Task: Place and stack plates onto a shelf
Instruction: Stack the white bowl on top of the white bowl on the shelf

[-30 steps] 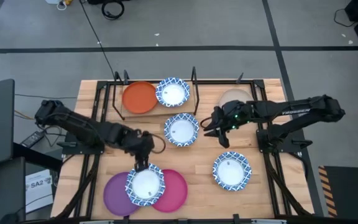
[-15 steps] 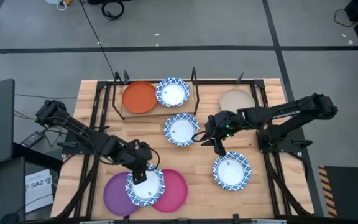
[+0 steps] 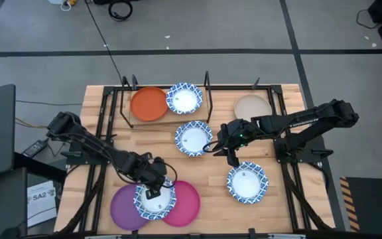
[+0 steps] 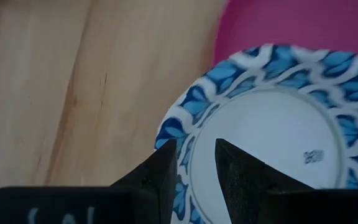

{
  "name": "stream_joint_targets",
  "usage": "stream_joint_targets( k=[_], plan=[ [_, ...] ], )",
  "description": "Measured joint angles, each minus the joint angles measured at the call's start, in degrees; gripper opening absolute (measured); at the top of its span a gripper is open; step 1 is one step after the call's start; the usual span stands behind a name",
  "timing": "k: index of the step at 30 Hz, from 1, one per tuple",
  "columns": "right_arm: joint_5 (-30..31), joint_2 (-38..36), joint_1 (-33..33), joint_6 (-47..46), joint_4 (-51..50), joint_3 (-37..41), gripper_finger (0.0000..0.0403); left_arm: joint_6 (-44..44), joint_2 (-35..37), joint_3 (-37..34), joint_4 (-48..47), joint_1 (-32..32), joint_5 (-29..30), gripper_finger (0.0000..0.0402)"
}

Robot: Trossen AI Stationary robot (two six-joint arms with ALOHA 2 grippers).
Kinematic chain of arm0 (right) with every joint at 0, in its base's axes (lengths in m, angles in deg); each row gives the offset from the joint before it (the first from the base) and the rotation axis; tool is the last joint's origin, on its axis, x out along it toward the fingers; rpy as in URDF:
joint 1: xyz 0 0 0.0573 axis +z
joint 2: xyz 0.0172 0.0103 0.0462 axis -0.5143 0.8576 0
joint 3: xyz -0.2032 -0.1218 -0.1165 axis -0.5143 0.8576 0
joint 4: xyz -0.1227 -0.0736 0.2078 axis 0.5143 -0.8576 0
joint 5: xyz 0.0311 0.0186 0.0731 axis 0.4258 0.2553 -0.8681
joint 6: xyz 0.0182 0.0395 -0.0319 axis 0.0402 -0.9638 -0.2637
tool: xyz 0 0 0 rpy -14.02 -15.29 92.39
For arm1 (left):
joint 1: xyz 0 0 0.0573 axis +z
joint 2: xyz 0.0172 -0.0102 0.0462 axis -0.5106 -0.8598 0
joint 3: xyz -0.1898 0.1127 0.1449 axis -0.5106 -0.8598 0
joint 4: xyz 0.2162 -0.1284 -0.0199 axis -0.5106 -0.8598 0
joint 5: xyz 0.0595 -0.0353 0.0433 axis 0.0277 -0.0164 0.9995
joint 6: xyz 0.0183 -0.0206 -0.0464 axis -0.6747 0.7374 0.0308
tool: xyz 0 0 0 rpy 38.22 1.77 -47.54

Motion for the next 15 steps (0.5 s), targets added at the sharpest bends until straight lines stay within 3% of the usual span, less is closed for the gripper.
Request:
stream_joint_targets(
  k=[15],
  plan=[
    [0.02,-0.02,0.0,0.09,0.22,0.0,0.0117,-2.01,-3.42,0.0,-0.28,0.26,-0.39,0.0117]
  ],
)
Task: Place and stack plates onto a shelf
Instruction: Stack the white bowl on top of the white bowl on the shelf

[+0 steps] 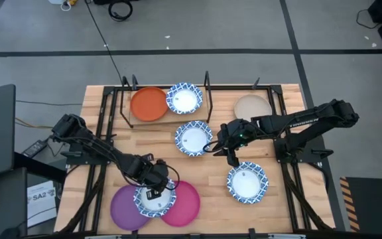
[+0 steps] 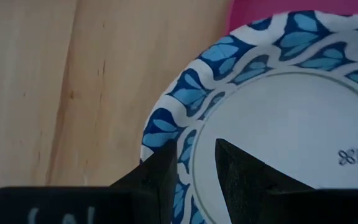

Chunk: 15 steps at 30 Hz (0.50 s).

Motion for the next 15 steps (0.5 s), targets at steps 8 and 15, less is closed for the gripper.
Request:
stream_joint_targets(
  k=[8,15],
  plan=[
    [0.07,-0.02,0.0,0.01,0.0,0.0,0.0117,0.02,1.44,0.07,-0.03,0.31,1.44,0.0117],
    [0.07,-0.02,0.0,0.01,0.0,0.0,0.0117,0.01,1.4,0.07,-0.12,1.82,2.61,0.0117]
  ],
)
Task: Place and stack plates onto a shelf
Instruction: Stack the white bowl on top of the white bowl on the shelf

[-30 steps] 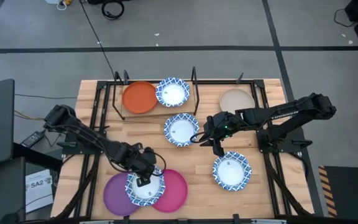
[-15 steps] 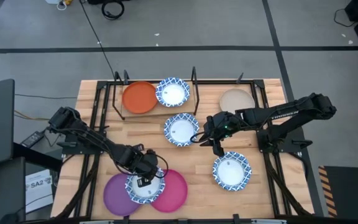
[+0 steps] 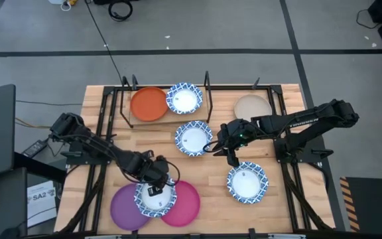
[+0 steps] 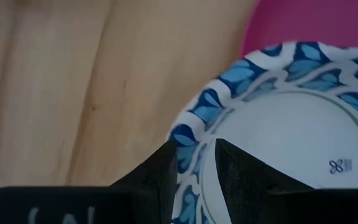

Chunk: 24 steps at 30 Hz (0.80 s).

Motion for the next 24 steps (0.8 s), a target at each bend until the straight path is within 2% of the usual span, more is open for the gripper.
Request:
stream_joint_targets(
  k=[9,14,24],
  plan=[
    [0.0,0.0,0.0,0.0,0.0,0.0,0.0117,-2.98,0.0,0.0,-0.33,2.26,0.8,0.0117],
    [0.0,0.0,0.0,0.0,0.0,0.0,0.0117,-5.68,0.0,0.0,-1.04,3.04,-3.53,0.0117],
    [0.0,0.0,0.0,0.0,0.0,0.0,0.0117,-8.49,-0.11,0.0,-1.34,3.01,-7.11,0.0117]
  ],
)
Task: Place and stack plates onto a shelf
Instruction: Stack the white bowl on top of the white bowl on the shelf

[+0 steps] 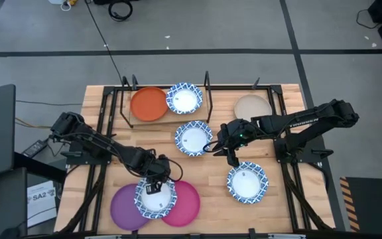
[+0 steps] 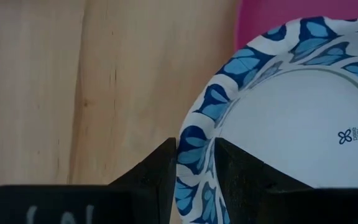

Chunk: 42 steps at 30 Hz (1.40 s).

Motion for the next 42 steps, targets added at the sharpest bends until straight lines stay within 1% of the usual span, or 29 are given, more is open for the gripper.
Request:
stream_joint_targets(
  k=[17,23,27,33,36,42],
  plan=[
    [0.0,0.0,0.0,0.0,0.0,0.0,0.0117,-0.55,0.0,-0.02,0.09,-0.07,0.05,0.0117],
    [0.0,0.0,0.0,0.97,0.0,0.0,0.0117,-0.55,-0.02,-0.02,0.12,0.22,1.9,0.0117],
    [0.0,0.0,0.0,1.05,-0.01,0.0,0.0117,-0.55,-0.02,-0.02,0.11,0.32,2.11,0.0117],
    [0.0,0.0,0.0,1.05,0.0,0.0,0.0117,-0.71,-0.02,-0.02,0.09,0.31,1.21,0.0117],
    [0.0,0.0,0.0,1.05,-0.01,0.0,0.0117,-2.62,-0.08,-0.02,0.09,0.31,0.52,0.0117],
    [0.0,-0.02,-0.02,1.05,0.0,0.0,0.0117,-3.37,-1.09,-0.05,0.13,0.31,0.34,0.0117]
  ],
)
